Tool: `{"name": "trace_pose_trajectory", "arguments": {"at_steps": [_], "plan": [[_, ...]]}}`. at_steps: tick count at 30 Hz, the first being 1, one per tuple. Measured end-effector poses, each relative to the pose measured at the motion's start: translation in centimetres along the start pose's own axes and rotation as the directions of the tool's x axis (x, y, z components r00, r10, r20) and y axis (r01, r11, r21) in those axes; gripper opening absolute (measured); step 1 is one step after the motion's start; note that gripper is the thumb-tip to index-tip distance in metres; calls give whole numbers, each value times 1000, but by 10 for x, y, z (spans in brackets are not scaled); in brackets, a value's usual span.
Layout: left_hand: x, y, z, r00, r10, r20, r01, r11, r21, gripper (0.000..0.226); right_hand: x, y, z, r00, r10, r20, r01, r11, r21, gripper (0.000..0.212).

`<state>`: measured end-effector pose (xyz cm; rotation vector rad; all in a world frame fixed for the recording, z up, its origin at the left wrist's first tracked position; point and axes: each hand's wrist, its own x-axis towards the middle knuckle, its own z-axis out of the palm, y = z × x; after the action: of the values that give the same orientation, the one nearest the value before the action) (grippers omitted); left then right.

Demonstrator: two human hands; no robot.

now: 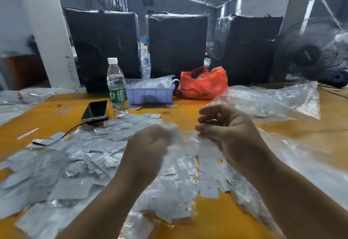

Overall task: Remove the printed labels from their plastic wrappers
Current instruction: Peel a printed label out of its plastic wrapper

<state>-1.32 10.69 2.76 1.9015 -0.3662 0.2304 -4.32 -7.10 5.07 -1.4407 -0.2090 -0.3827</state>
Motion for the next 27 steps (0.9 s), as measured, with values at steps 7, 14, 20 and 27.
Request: {"name": "trace_pose_trajectory", "arguments": {"at_steps": [7,14,20,27], "plan": [[6,-23,-8,914,-406,-21,387,885,-259,31,9,42,44,1000,-3,-14,-2,945,-327,23],[12,-34,-11,933,-330,143,356,905,-234,27,3,58,35,1000,-1,-24,-9,905,-425,20],[-1,-27,-3,946,-251,205,304,904,-300,18,-2,53,29,999,10,-52,-28,929,-369,21],[-6,-28,-6,978,-89,188,132,964,-230,42,5,53,27,935,352,42,-326,901,-288,13]]}}
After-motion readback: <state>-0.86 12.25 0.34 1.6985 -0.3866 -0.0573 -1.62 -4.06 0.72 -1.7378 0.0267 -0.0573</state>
